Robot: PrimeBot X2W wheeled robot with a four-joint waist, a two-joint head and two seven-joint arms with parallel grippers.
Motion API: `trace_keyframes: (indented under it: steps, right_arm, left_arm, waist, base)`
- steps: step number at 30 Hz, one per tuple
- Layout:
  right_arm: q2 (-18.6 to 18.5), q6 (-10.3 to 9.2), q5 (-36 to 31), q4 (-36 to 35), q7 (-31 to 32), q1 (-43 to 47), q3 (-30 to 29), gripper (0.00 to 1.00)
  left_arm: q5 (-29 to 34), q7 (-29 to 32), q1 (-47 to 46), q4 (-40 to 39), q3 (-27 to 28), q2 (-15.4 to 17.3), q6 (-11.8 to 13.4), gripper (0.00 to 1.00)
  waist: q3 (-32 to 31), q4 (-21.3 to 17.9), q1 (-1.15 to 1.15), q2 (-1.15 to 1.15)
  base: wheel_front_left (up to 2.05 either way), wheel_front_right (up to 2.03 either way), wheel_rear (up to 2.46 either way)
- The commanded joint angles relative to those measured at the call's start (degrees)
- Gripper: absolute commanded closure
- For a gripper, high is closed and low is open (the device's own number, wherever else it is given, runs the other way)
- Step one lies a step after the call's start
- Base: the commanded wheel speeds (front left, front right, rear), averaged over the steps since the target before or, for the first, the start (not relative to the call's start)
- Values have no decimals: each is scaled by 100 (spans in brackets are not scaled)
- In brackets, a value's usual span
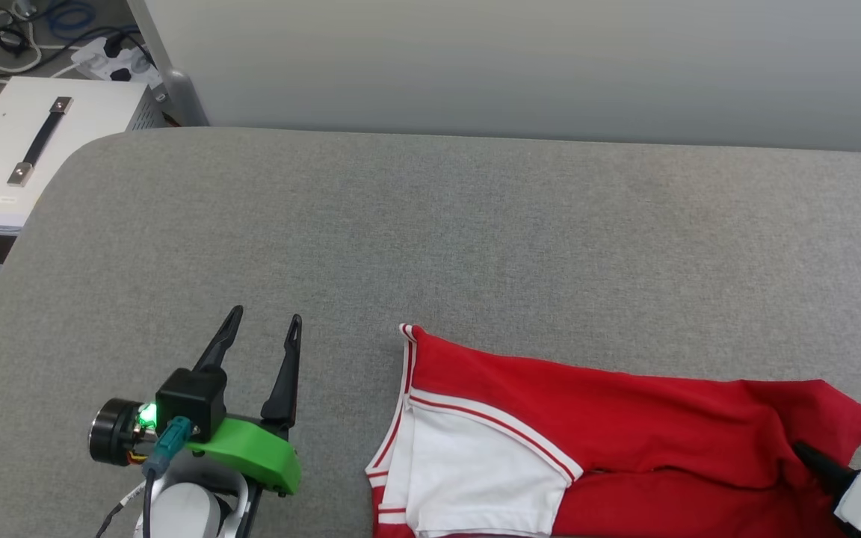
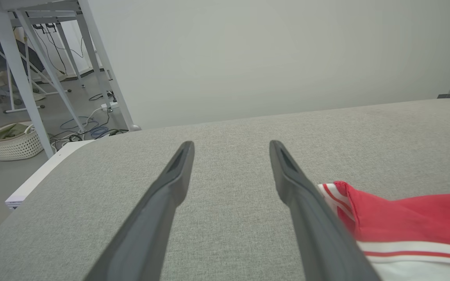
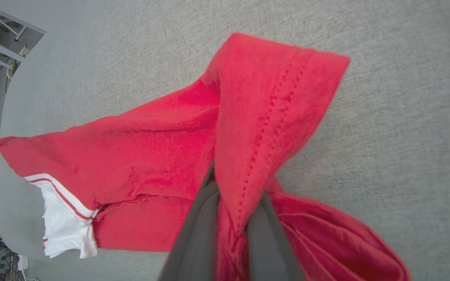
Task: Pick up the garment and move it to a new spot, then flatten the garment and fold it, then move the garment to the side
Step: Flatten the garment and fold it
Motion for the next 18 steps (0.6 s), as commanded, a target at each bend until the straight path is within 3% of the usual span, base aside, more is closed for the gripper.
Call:
trace_keyframes:
  steps: [1,11,18]
  right_arm:
    - [79,-3,25,-174,73,124,71,100]
    - [820,-3,30,-952,402,341,390,100]
    - [1089,-3,345,-789,369,229,902,100]
  left_arm:
    - [38,-34,113,7,50,-60,-32,0]
    - [77,-34,308,-51,253,-134,-120,0]
    - [135,-34,355,-14,337,-156,-197,0]
  waist:
    - [-167,42,0,0]
    - [-354,177,0,0]
    - [-386,325,0,0]
  base:
    - [0,0,0]
    - [0,0,0]
    - [0,0,0]
